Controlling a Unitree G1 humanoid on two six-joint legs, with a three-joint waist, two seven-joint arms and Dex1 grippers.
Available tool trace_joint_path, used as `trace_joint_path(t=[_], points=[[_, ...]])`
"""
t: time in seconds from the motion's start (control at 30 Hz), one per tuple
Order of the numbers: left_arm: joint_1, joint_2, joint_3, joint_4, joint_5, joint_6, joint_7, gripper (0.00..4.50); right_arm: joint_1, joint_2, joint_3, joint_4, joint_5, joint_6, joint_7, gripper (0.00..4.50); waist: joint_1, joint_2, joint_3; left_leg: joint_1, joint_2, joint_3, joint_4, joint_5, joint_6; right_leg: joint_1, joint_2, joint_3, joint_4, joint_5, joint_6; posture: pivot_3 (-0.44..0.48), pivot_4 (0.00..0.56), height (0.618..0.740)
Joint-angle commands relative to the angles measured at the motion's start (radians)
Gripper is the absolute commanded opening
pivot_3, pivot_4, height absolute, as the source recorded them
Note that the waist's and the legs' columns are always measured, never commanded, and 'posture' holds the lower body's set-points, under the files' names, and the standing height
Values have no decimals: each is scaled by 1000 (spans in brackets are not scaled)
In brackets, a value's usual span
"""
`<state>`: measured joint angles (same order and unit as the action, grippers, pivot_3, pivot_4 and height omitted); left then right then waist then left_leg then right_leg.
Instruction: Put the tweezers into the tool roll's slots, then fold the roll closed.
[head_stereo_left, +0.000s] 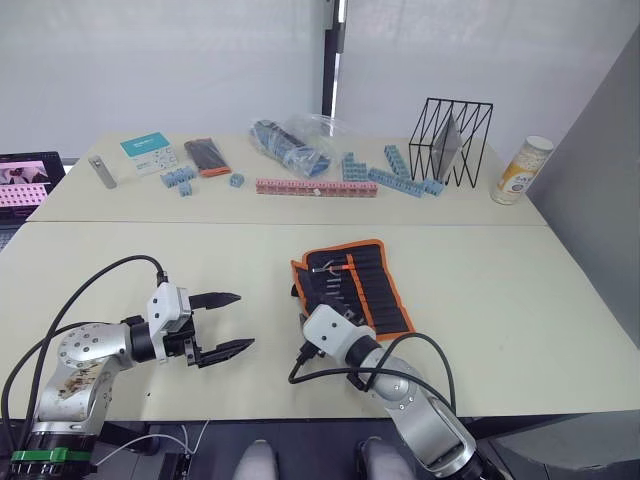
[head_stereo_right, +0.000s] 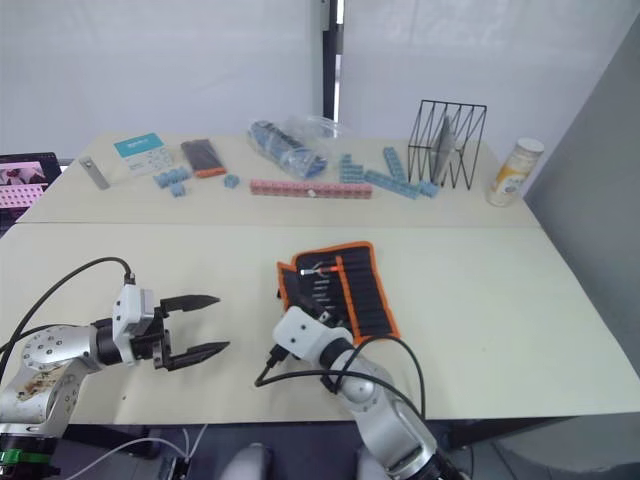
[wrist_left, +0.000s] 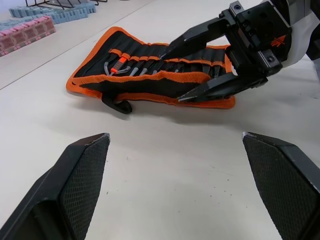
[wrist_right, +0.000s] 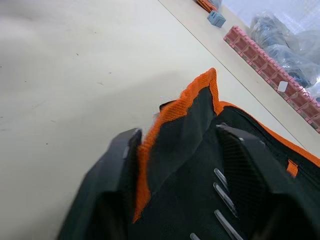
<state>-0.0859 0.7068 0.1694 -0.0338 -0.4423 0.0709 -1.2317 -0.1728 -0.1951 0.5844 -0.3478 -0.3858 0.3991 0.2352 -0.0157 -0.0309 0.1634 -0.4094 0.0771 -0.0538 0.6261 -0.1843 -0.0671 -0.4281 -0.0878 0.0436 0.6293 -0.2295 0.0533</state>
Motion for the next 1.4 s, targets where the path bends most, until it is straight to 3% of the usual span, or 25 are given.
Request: trace_joint_path(t=[0.03, 0.13, 0.33, 0.53, 0.8, 1.03, 1.13, 1.4], points=[[-24, 17, -4, -45, -8, 12, 12, 4500, -3, 9, -2, -20, -5, 9, 29, 919, 0, 0, 0, 0, 0, 0, 0, 0, 0, 0, 0, 0, 0, 0, 0, 0, 150, 721], [-25, 22, -4, -49, -8, 20, 14, 4500, -2, 22, -11, -18, 21, 23, 60, 41, 0, 0, 0, 0, 0, 0, 0, 0, 0, 0, 0, 0, 0, 0, 0, 0, 150, 721], [-64, 50, -19, 12, 16, 4, -22, 4500, -6, 22, -92, -42, 182, -2, 185, 41, -2, 0, 0, 0, 0, 0, 0, 0, 0, 0, 0, 0, 0, 0, 0, 0, 150, 721], [-236, 78, -103, 203, 83, -114, -147, 4500, 35, -140, -163, -104, 376, -156, 423, 41, 4, 0, 0, 1, 0, 0, 0, 0, 0, 2, 0, 0, 0, 0, 0, 0, 150, 721], [-589, -55, -265, 582, 224, -454, -294, 4500, 66, -283, -214, -129, 441, -213, 540, 41, 4, -1, 1, 1, 0, -1, 1, 0, 0, 3, 2, 0, 0, 1, 1, 0, 150, 721], [-725, -143, -363, 811, 255, -624, -382, 4500, 80, -291, -221, -135, 417, -200, 507, 41, -2, -1, 1, 0, 0, -1, 1, 0, 0, 3, 2, 1, 0, 3, 6, 0, 150, 721], [-760, -150, -418, 860, 234, -670, -383, 3698, 89, -291, -221, -145, 410, -188, 495, 0, 1, -2, 1, 0, 0, -2, 1, 0, 0, 3, 2, 1, 0, 3, 7, 0, 150, 721], [-782, -117, -491, 892, 176, -712, -383, 1057, 102, -299, -215, -154, 400, -178, 490, 0, 3, -2, 2, -1, 0, -2, 2, 0, 0, 3, 2, 1, 0, 3, 7, 0, 150, 721]])
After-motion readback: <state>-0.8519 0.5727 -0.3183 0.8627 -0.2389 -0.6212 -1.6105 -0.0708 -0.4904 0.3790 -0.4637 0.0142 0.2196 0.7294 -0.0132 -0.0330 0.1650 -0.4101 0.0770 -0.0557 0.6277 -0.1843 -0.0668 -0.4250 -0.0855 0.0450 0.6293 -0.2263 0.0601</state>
